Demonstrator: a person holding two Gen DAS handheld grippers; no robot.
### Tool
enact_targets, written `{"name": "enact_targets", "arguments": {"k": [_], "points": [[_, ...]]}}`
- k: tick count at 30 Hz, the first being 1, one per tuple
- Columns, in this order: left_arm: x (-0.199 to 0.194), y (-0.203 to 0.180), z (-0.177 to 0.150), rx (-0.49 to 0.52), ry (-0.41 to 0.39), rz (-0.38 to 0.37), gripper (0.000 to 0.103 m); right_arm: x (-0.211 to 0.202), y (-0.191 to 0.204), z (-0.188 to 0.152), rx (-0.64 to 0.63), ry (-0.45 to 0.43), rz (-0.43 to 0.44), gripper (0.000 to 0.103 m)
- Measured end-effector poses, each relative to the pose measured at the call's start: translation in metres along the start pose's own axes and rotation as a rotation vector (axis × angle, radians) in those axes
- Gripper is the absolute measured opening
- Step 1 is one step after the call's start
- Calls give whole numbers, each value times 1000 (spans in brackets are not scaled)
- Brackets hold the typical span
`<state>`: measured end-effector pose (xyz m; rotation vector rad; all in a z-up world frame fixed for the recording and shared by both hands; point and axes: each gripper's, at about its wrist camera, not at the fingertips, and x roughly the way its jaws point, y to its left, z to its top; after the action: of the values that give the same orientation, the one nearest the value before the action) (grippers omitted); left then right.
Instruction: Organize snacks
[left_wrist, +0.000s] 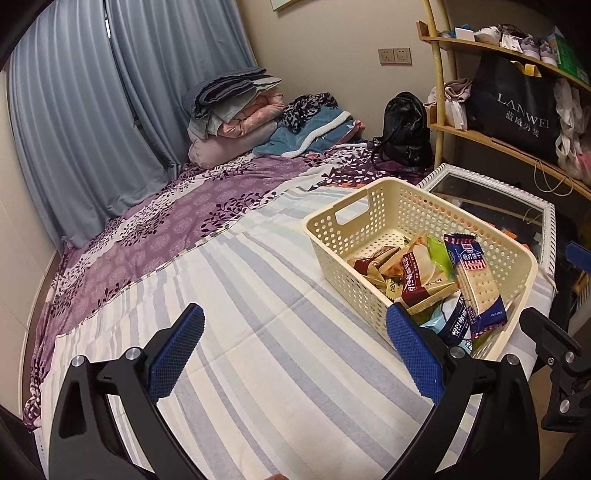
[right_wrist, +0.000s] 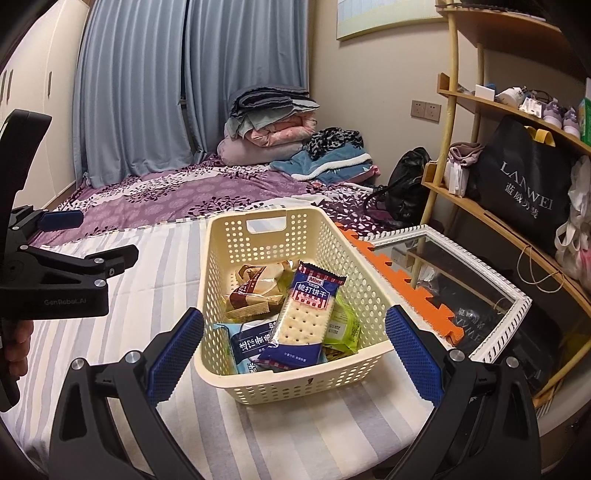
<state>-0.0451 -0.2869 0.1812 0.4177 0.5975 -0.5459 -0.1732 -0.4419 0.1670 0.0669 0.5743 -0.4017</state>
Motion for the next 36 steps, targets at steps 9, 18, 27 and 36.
{"name": "enact_targets", "arguments": {"k": [9,18,27,36], "points": [[3,-16,3,46,7,-2,100,4,-10,-5,23,9,0,98],[6,-38,4,123,13,53,100,8,-23,-13,55,20,-3,98],[8,-51,4,161,29,43,100,12,-32,-19,74,29,-2,98],[11,-67,4,210,38,47,100,15,-40,-25,99,34,-1,98]]}}
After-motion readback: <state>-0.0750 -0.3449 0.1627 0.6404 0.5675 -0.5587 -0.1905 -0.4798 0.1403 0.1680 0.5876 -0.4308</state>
